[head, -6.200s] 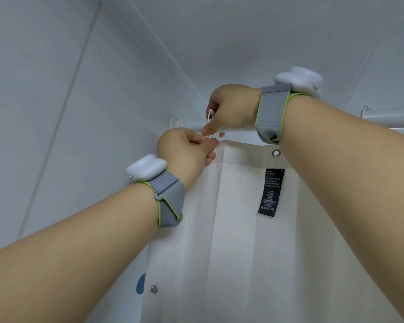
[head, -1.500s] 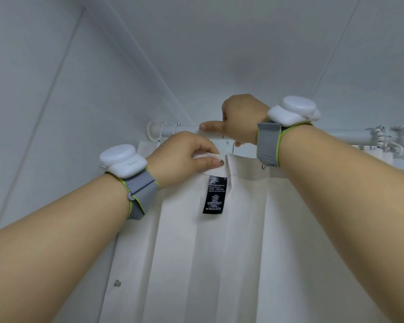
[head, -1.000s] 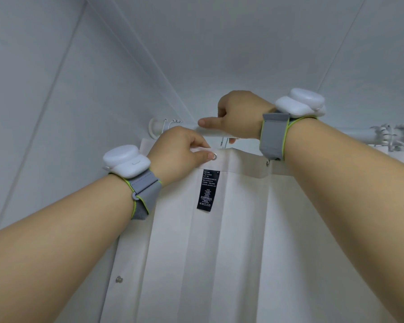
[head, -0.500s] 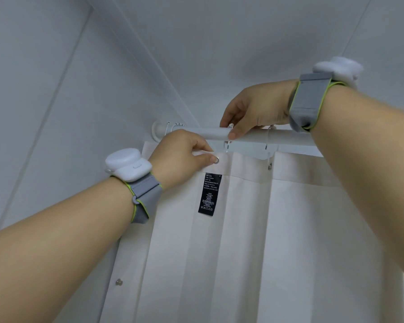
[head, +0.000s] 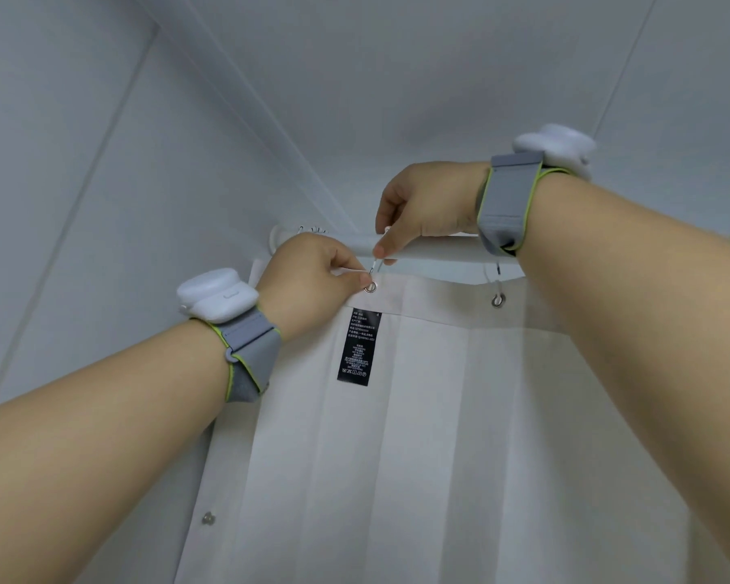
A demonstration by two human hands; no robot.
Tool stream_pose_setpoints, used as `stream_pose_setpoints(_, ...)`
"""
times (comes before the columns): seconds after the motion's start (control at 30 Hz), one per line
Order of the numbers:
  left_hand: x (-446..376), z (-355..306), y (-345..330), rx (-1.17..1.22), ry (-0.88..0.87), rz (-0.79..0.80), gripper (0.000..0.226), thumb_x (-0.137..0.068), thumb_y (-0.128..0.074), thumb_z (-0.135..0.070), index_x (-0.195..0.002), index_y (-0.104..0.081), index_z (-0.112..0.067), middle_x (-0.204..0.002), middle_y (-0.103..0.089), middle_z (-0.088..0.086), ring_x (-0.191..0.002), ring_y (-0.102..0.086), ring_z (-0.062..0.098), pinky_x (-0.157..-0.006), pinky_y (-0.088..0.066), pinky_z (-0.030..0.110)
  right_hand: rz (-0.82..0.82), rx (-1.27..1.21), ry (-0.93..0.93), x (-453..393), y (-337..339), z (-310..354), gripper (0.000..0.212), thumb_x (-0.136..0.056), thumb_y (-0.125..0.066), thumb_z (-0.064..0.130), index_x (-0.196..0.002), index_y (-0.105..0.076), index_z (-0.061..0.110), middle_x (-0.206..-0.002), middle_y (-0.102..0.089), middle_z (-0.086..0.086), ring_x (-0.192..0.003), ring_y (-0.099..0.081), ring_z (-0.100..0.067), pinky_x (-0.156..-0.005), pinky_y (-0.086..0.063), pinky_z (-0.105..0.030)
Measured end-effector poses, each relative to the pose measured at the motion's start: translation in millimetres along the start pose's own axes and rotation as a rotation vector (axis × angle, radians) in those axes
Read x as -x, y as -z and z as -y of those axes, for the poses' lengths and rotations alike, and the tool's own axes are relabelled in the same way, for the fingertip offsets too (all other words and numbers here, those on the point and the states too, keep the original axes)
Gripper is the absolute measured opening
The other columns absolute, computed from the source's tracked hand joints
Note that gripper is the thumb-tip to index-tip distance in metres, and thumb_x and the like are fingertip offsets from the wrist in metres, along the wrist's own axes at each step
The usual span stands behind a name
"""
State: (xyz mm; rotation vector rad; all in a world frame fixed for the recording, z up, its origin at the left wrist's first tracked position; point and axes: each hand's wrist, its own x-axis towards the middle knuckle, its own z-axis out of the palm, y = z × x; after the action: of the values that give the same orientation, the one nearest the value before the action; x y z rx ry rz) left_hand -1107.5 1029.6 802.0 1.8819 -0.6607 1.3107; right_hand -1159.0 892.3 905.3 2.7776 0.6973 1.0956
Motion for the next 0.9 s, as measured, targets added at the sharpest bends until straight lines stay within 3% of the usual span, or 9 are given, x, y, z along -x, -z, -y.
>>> stream_pose_setpoints(0.13,-4,4,0,0.028,0.026,-0.022,0.014,-0.085,-0.069,-0.022,-0.083,-0.076,-0.011,-0.063,-0.055,-0.007,-0.057,-0.045,0.004,-0.059,-0.035,0.022,0.001,-0.021,0.010,-2,-4,1,0.036,-0.071,-0.080,0.033,-0.101,-0.071,0.014,-0.090,-0.067,0.005,-0.083,-0.058,-0.013,-0.077,-0.045,-0.027)
stream_pose_setpoints(0.3,-11,3,-1,0.066,0.078,-0.058,0.016,-0.084,-0.069,-0.023,-0.083,-0.075,-0.009,-0.057,-0.050,-0.008,-0.054,-0.042,0.006,-0.056,-0.032,0.022,-0.004,-0.029,0.009,-8,-4,0,0.044,-0.068,-0.082,0.034,-0.106,-0.068,0.016,-0.104,-0.068,0.001,-0.099,-0.063,-0.020,-0.091,-0.047,-0.032)
stream_pose_setpoints(0.43,-18,-2,-5,0.101,0.163,-0.061,0.018,-0.082,-0.068,-0.022,-0.079,-0.072,-0.005,-0.056,-0.049,-0.002,-0.055,-0.042,0.014,-0.056,-0.032,0.024,-0.005,-0.087,0.018,-13,-8,-5,0.046,-0.065,-0.084,0.035,-0.104,-0.068,0.017,-0.104,-0.068,0.000,-0.101,-0.062,-0.022,-0.089,-0.048,-0.033)
stream_pose_setpoints(0.57,-22,-1,-2,0.126,0.233,0.009,0.015,-0.081,-0.072,-0.023,-0.082,-0.075,-0.008,-0.048,-0.051,-0.010,-0.044,-0.043,0.005,-0.055,-0.035,0.020,-0.021,-0.111,0.021,-13,-9,-10,0.044,-0.066,-0.084,0.033,-0.105,-0.068,0.018,-0.105,-0.068,-0.001,-0.100,-0.062,-0.022,-0.090,-0.048,-0.034)
stream_pose_setpoints(0.8,-20,-3,-4,0.052,0.220,0.060,0.013,-0.083,-0.070,-0.020,-0.078,-0.075,-0.008,-0.056,-0.057,-0.003,-0.054,-0.047,0.011,-0.062,-0.040,0.021,-0.007,-0.136,0.026,-9,-7,-9,0.042,-0.066,-0.084,0.026,-0.103,-0.066,0.017,-0.085,-0.063,0.009,-0.086,-0.059,-0.016,-0.083,-0.048,-0.030)
stream_pose_setpoints(0.9,-17,-4,-5,0.004,0.205,0.075,0.013,-0.084,-0.069,-0.020,-0.078,-0.075,-0.010,-0.055,-0.055,-0.004,-0.052,-0.046,0.009,-0.055,-0.036,0.019,-0.018,-0.146,0.020,-9,-7,-9,0.043,-0.064,-0.085,0.027,-0.102,-0.067,0.018,-0.089,-0.065,0.006,-0.088,-0.060,-0.018,-0.084,-0.049,-0.032)
